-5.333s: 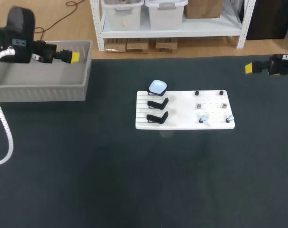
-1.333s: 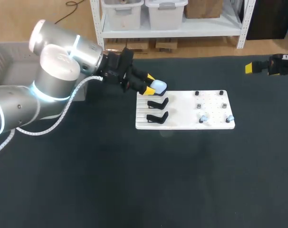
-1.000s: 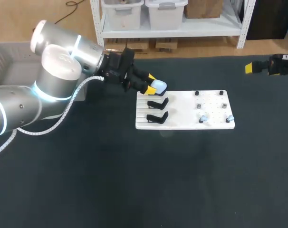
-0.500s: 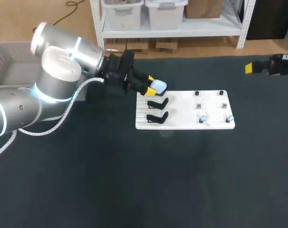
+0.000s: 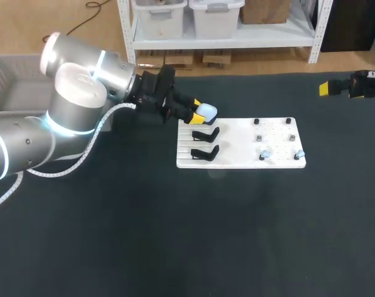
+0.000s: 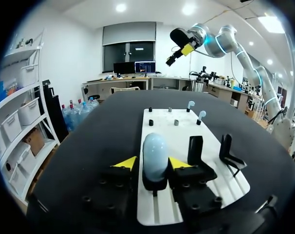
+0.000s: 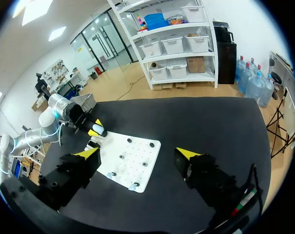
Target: Pick up each earbud case from the left stands, insert the matching earbuds, close the lid, and place the case in the box.
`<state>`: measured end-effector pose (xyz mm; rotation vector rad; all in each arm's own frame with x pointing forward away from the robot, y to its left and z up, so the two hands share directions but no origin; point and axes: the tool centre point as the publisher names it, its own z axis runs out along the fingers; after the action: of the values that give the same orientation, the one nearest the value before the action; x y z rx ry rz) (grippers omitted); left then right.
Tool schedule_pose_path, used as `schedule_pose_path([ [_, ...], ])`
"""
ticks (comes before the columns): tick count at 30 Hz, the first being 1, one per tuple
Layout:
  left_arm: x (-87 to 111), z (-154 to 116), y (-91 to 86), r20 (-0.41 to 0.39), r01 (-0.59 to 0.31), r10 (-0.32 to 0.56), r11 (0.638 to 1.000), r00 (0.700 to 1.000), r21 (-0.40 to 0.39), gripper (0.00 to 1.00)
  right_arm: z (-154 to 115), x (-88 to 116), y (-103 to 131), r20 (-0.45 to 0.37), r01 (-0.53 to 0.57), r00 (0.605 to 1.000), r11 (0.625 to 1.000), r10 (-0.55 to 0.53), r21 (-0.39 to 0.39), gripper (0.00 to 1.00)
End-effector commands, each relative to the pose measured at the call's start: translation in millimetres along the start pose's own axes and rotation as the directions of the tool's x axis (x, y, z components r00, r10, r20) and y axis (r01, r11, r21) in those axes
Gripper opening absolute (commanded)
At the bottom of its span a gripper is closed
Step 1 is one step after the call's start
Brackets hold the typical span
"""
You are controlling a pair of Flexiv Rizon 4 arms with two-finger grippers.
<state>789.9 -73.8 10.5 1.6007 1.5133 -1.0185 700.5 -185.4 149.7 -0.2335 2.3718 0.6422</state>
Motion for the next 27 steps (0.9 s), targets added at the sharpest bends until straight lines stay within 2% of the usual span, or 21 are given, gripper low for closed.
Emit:
schedule_pose_path([
  [1,-0.2,1,-5.1,0.002,-0.006,0.006,1.000,1.000,-0.009,0.35,0,0,0,0.000,0.000,1.000,1.000,0.000,0.000,1.00],
  [3,0.1,3,-6.1,0.002,-0.009,0.009,1.000,1.000,-0.009,0.30,0,0,0,0.000,0.000,1.000,1.000,0.000,0.000,1.00],
  [8,-1.6,3,-11.3,0.004,-0.033,0.033,0.999,0.999,-0.011,0.00,0,0,0,0.000,0.000,1.000,1.000,0.000,0.000,1.00],
  [16,-7.3,-9,-20.3,0.027,-0.059,0.060,0.998,0.998,-0.019,0.00,0,0,0,0.000,0.000,1.000,1.000,0.000,0.000,1.00],
  [21,-19.2,-25,-24.4,0.081,-0.055,0.059,0.997,0.995,-0.052,0.00,0,0,0,0.000,0.000,1.000,1.000,0.000,0.000,1.00],
  [27,-21.9,-19,-16.2,0.083,-0.043,0.049,0.997,0.995,-0.071,0.00,0,0,0,0.000,0.000,1.000,1.000,0.000,0.000,1.00],
])
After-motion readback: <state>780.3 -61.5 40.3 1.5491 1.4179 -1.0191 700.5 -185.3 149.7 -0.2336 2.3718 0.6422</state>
